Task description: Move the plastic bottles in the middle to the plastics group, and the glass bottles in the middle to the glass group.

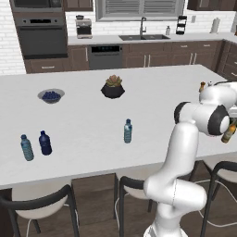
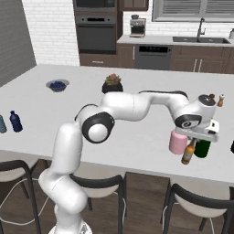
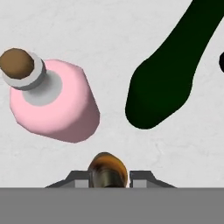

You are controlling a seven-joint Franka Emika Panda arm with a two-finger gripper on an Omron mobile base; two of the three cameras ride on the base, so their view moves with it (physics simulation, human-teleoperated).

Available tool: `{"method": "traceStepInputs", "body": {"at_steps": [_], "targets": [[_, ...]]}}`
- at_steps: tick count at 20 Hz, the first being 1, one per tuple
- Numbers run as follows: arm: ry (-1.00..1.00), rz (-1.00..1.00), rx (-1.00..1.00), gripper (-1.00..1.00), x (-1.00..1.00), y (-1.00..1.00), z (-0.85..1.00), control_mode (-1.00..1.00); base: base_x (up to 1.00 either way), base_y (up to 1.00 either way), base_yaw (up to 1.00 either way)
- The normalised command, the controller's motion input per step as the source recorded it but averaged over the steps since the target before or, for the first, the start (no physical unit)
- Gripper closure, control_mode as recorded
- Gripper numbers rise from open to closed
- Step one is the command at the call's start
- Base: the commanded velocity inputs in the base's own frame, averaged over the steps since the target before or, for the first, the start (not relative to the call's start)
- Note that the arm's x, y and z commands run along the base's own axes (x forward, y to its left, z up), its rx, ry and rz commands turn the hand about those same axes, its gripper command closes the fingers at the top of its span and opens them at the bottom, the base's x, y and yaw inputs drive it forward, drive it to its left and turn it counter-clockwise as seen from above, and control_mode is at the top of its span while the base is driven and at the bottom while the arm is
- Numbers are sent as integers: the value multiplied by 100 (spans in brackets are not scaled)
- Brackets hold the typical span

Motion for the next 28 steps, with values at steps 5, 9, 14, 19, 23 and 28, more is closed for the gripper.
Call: {"method": "traceStepInputs", "body": {"at_steps": [5, 9, 14, 19, 23, 28], "targets": [[0, 0, -16, -100, -1, 49, -44, -100, 0, 0, 0], [0, 0, -6, -100, -5, -8, -29, -100, 0, 0, 0], [0, 0, -2, -100, -10, -1, -2, -100, 0, 0, 0], [-1, 0, 0, -100, -10, 6, 42, -100, 0, 0, 0], [-2, 0, 0, -100, -31, 20, 57, -100, 0, 0, 0], [-2, 0, 0, -100, -42, 45, 48, -100, 0, 0, 0]]}}
